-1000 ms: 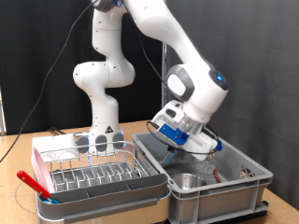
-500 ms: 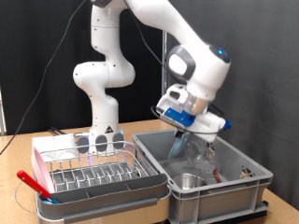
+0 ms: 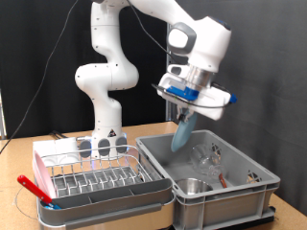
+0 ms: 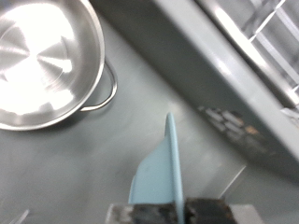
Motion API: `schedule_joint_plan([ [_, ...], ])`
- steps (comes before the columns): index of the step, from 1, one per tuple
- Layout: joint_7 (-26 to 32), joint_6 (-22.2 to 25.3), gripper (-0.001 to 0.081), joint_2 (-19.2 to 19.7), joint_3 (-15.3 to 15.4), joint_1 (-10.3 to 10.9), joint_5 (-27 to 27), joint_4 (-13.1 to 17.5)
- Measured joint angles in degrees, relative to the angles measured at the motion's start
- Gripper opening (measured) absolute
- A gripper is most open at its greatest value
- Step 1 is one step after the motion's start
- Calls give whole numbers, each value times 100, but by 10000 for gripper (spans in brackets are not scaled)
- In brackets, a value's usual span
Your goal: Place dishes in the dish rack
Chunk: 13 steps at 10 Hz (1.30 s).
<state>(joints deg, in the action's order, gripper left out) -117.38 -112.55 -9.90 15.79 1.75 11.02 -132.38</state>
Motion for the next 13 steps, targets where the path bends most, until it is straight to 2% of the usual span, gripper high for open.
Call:
schedule_joint_plan([
  [2, 126, 493, 17, -396, 3, 0, 188, -106],
  [3, 99, 383, 17, -385, -3, 0, 123, -117],
  [5, -204, -204, 17, -479, -103, -3, -570, -330],
  [7, -297, -626, 17, -842, -332, -12, -1245, -626],
  [8, -296, -741, 17, -1052, -460, -37, -1389, -731],
  [10, -293, -740, 17, -1390, -672, -175, -1357, -800],
  [12, -461, -206, 17, -1510, -723, -441, -1150, -678],
  [13, -402, -307, 17, -1510, -722, -421, -1180, -706],
])
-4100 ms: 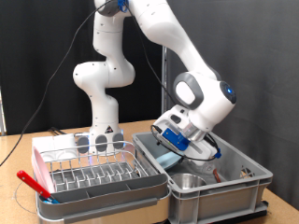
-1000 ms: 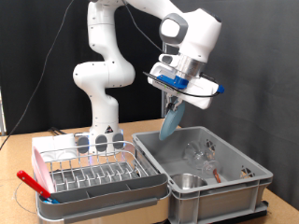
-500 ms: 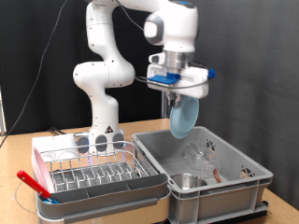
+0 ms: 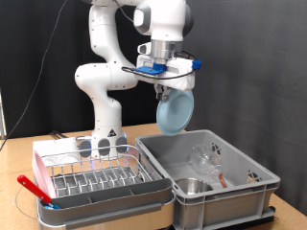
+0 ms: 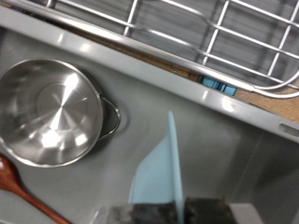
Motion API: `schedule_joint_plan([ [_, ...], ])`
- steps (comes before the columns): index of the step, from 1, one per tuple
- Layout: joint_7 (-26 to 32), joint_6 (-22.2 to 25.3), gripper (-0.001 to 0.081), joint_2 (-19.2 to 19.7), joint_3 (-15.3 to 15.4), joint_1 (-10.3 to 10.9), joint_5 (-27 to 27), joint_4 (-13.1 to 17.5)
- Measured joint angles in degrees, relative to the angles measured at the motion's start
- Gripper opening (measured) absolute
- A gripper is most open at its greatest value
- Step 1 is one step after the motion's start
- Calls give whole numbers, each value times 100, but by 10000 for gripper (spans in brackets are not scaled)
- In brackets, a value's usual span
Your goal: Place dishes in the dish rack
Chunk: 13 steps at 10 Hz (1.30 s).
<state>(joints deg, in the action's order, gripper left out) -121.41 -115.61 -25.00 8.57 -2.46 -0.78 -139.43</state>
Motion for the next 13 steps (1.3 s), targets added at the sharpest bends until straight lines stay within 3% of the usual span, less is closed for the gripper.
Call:
schedule_joint_plan([
  [1, -161, -227, 17, -9, 17, -14, 3, -60],
  [3, -1027, -947, 17, -111, 68, -137, 7, -266],
  [5, -1719, -1405, 17, -230, 65, -451, 46, -314],
  [6, -1719, -1436, 17, -267, -4, -592, 48, -286],
  [8, -1696, -1428, 17, -275, -80, -622, 40, -262],
  [10, -2620, -1531, 17, -340, 13, -712, -140, -377],
  [11, -3007, -1370, 17, -479, 14, -796, -287, -443],
  [13, -3094, -820, 17, -888, -53, -1134, -567, -545],
])
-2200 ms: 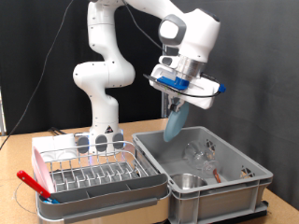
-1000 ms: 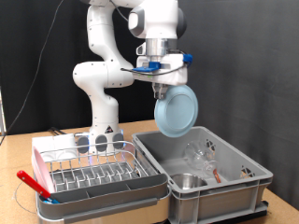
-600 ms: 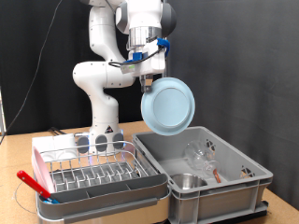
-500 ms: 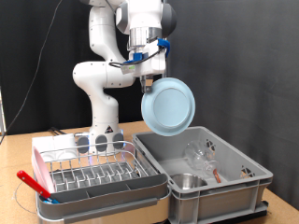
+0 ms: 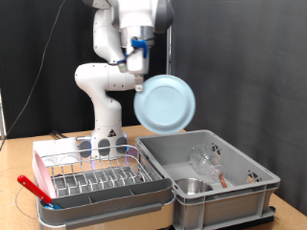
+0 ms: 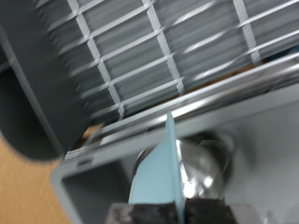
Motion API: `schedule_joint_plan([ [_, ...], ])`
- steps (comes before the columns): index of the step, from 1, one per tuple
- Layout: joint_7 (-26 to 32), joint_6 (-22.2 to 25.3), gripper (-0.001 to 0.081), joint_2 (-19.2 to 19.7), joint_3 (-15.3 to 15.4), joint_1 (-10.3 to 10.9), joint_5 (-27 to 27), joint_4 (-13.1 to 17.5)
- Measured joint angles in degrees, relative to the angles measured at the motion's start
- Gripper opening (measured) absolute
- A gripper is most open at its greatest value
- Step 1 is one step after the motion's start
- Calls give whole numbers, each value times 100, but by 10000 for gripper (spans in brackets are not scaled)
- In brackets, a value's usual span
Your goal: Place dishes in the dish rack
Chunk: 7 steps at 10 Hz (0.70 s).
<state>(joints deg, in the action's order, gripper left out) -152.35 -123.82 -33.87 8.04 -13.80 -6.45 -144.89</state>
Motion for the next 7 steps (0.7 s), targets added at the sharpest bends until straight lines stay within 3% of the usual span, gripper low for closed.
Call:
schedule_joint_plan([
  [2, 69, 603, 17, -331, -12, -459, 70, -1],
  [5, 98, 610, 17, -597, 136, -1100, 359, -128],
  [6, 209, 610, 17, -597, 137, -1099, 287, -127],
  [7, -60, 585, 17, -603, 175, -1162, 244, -129],
])
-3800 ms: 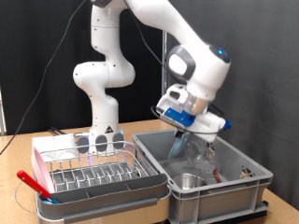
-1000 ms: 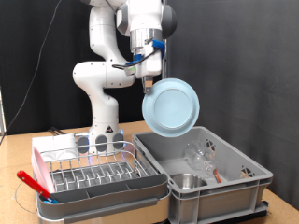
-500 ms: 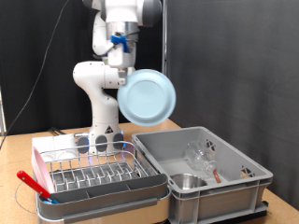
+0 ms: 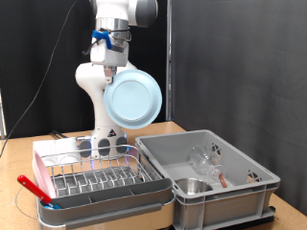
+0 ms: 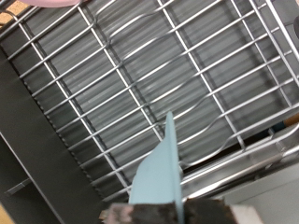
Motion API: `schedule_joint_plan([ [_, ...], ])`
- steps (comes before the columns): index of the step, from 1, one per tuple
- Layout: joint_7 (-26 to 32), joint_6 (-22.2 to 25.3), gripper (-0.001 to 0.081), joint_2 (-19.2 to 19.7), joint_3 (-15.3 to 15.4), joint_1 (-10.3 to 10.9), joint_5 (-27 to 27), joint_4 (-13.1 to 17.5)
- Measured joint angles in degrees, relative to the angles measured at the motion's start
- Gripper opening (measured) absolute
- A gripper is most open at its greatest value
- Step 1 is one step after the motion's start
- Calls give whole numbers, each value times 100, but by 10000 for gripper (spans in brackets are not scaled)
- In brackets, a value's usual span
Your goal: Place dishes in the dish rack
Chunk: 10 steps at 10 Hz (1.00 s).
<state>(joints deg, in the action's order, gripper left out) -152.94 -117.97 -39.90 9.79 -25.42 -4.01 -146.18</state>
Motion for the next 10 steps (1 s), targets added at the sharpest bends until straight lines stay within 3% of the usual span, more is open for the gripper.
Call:
schedule_joint_plan([
  [6, -125, 77, 17, 53, 764, -1625, -80, 77],
  [10, -152, 341, 17, 360, 1545, -2855, -53, 268],
])
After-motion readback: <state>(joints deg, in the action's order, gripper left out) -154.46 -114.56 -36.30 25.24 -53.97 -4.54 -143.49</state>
